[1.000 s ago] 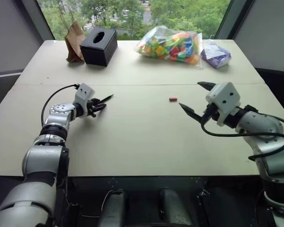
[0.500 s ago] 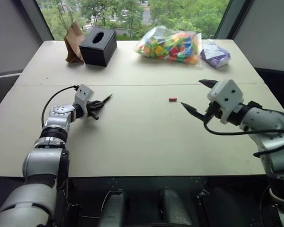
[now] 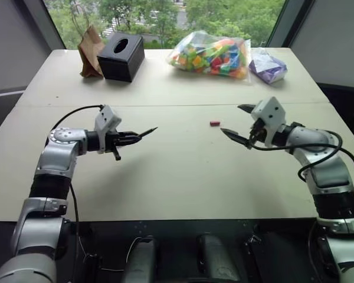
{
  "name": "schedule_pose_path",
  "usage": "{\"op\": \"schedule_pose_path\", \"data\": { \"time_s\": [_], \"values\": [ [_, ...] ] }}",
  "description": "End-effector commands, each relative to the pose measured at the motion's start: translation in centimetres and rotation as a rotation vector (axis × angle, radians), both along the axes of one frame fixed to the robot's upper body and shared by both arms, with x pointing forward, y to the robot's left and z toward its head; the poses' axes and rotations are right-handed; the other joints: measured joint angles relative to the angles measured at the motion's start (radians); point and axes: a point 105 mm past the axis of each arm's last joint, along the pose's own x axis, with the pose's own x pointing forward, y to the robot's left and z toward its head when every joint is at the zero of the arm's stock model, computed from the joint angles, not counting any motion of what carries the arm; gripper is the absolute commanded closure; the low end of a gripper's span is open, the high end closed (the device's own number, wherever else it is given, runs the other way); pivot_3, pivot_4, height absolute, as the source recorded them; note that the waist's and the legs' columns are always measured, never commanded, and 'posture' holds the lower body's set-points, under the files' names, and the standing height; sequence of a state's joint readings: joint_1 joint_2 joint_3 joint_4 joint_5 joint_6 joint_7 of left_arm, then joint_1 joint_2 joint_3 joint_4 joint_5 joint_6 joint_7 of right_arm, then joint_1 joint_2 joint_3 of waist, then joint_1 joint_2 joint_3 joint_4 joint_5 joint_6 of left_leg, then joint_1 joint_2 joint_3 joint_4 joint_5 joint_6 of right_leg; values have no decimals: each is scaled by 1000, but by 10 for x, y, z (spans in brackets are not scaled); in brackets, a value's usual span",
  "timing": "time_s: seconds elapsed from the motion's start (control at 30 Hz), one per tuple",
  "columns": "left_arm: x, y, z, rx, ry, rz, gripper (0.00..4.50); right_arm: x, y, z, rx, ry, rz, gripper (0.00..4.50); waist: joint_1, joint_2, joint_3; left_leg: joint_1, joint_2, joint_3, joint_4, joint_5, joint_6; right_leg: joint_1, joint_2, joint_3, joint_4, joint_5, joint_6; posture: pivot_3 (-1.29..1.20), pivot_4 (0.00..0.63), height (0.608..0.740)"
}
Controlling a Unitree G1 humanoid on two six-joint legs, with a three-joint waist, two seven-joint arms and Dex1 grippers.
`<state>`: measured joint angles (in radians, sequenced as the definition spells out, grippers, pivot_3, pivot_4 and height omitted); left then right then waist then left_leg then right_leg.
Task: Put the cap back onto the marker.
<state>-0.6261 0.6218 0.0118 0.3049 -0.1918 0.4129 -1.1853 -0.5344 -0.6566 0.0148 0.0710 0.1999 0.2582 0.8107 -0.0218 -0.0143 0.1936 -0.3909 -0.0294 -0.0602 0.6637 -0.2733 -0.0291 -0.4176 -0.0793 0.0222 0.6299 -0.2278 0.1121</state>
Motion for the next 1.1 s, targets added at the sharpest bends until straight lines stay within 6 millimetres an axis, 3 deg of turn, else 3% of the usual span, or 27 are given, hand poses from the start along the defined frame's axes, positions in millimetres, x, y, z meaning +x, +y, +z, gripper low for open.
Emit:
{"op": "schedule_pose_path", "data": {
  "time_s": [0.03,0.33,0.53,0.87,1.1],
  "values": [
    [-8,-5,16,-5,-33,-23,4486,9,7,5,19,-13,55,0,2,0,0,0,0,0,0,0,0,0,0,0,0,0,0,0,150,740],
    [-25,-11,21,-7,-54,-14,4486,35,19,-12,53,175,156,0,2,1,0,0,0,0,0,0,0,-1,0,1,0,0,0,0,150,740],
    [-30,-11,20,-14,-68,13,4486,51,14,-20,23,317,159,0,0,1,0,0,0,0,-1,0,0,-2,0,1,0,0,0,0,150,740],
    [-39,-13,21,-30,-85,41,4486,66,10,-34,-88,362,77,0,-4,1,1,-1,-1,0,-2,0,-1,-4,-1,2,0,0,0,0,150,740],
    [-48,-11,20,-30,-86,65,4486,74,12,-31,-100,331,26,0,-23,1,1,-1,-1,0,-3,1,-2,-5,-1,3,0,0,0,0,150,740]
  ]
}}
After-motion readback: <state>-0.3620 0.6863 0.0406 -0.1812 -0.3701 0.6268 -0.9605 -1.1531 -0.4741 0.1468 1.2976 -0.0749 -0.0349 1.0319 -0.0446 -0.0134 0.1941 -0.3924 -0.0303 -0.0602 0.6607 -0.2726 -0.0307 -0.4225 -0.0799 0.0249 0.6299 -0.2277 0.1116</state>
